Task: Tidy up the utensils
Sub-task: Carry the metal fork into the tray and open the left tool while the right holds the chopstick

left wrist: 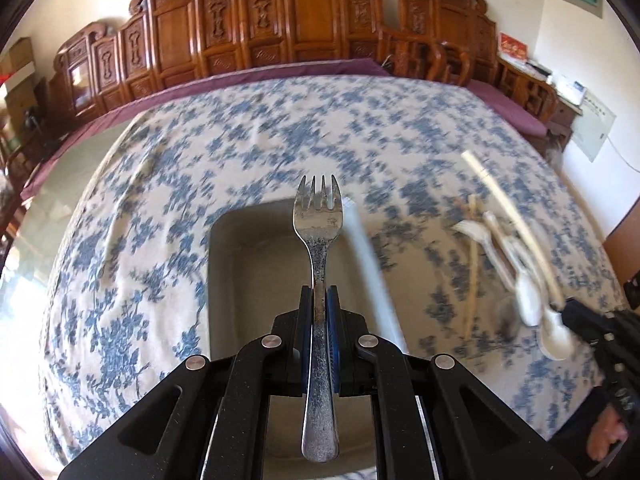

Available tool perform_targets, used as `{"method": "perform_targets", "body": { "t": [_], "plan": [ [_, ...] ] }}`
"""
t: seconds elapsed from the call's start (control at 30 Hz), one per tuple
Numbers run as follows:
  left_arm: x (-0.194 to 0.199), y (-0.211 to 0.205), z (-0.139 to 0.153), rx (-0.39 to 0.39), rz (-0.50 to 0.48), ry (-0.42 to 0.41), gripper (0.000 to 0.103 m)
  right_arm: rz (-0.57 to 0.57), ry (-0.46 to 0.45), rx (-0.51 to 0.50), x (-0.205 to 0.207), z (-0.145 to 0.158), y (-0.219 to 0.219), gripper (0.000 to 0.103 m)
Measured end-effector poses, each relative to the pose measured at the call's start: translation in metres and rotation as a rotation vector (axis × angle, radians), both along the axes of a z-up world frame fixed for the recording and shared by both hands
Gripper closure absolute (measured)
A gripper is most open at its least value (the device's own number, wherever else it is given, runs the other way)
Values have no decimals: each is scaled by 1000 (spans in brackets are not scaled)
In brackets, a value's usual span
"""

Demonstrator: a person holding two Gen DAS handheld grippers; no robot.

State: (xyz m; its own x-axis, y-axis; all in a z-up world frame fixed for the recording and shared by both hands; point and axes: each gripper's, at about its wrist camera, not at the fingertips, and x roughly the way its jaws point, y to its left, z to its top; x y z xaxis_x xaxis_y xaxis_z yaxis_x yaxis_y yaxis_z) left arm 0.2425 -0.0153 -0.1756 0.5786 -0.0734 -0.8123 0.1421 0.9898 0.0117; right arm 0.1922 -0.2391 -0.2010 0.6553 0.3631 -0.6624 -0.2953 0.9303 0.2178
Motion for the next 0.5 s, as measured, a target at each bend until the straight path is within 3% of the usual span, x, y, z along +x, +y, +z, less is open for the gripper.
{"method": "perform_targets", "body": {
  "t": [0.23, 0.5],
  "plan": [
    [4, 11, -34, 32, 25, 62, 97, 20, 4, 0, 2, -1, 12, 97],
    [7, 15, -45, 53, 22, 81, 97, 62, 16, -18, 2, -6, 33, 97]
  ]
}}
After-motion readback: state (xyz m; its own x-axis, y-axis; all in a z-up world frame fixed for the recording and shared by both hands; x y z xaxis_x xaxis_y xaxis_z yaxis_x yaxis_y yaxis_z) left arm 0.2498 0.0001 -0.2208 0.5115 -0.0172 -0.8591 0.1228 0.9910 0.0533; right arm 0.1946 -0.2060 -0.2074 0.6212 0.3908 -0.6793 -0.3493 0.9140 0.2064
